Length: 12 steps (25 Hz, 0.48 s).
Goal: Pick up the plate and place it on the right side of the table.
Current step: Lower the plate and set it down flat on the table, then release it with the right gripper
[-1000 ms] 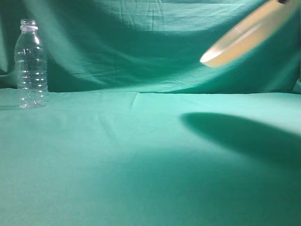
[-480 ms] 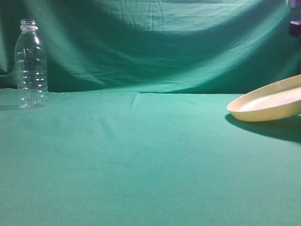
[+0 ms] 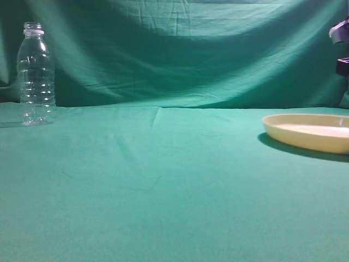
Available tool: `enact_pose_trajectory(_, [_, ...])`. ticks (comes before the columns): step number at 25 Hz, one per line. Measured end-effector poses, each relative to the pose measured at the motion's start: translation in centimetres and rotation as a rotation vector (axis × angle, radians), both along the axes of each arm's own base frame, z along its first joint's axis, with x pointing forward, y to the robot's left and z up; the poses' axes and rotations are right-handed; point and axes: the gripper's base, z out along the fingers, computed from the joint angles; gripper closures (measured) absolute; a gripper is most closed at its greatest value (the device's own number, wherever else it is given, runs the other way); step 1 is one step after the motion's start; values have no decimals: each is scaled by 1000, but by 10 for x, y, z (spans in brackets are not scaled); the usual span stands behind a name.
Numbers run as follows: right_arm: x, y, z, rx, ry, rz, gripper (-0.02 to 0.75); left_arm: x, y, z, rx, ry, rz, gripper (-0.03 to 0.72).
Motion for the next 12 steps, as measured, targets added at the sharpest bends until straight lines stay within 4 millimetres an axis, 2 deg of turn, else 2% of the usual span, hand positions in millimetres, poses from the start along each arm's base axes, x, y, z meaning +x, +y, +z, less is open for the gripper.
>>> enact_pose_trajectory(5, [1,-1,10,-8,22,-12,416,0,0,0,0,0,0,688])
enact_pose_trajectory(8, [2,-1,39,-7,-1,-41,421,0,0,0,0,0,0,688])
enact_pose_trajectory(10, [0,-1,67,6,-54,-52,421,0,0,0,0,0,0,688])
enact_pose_trajectory(12, [-9,0,97,31,-121,-62,523,0,0,0,0,0,0,688])
